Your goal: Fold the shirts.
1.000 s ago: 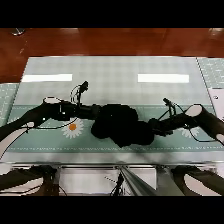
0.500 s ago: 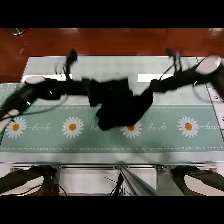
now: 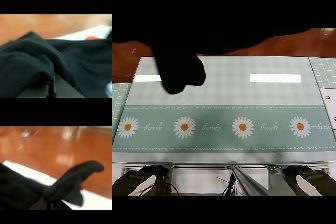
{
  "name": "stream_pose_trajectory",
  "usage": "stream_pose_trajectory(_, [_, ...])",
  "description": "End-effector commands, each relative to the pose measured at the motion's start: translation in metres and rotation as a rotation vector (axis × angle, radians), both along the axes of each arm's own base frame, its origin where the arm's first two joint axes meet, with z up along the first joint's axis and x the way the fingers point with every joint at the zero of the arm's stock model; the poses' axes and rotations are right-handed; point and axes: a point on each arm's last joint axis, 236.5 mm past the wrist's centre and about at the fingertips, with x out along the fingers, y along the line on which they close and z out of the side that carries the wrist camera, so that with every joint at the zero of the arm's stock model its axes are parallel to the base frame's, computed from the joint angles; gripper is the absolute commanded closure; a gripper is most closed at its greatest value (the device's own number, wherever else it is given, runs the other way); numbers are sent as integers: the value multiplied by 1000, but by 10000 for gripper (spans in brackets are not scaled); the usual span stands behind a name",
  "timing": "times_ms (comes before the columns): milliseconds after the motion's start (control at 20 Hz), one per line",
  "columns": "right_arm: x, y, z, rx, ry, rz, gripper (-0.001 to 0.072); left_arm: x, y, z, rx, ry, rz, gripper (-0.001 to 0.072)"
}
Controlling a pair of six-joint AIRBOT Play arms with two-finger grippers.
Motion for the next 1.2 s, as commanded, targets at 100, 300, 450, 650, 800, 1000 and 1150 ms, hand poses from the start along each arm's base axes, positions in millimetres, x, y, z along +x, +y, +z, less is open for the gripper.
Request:
stream_pose_trajectory(100, [-107,-54,12,-104,-106,-170,690,-92,30,-15,145,75,55,686])
stream_pose_trajectory(300, [-109,-52,-46,-120,99,-154,691,-119,2,-132,222,392,-84,686])
stream_pose_trajectory(450, [-72,-43,-123,-140,316,-124,690,-101,-28,-231,224,546,-112,685])
stream_pose_trajectory(650, [6,-52,-247,-155,509,-205,690,-45,-49,-338,180,621,-3,684])
stream_pose_trajectory(800, [73,-77,-298,-175,599,-342,690,-5,-58,-383,200,659,47,683])
stream_pose_trajectory(1000, [147,-76,-340,36,770,-343,690,42,-77,-409,199,685,79,682])
stream_pose_trajectory(1150, [183,-63,-356,251,861,-294,689,64,-93,-408,171,701,74,679])
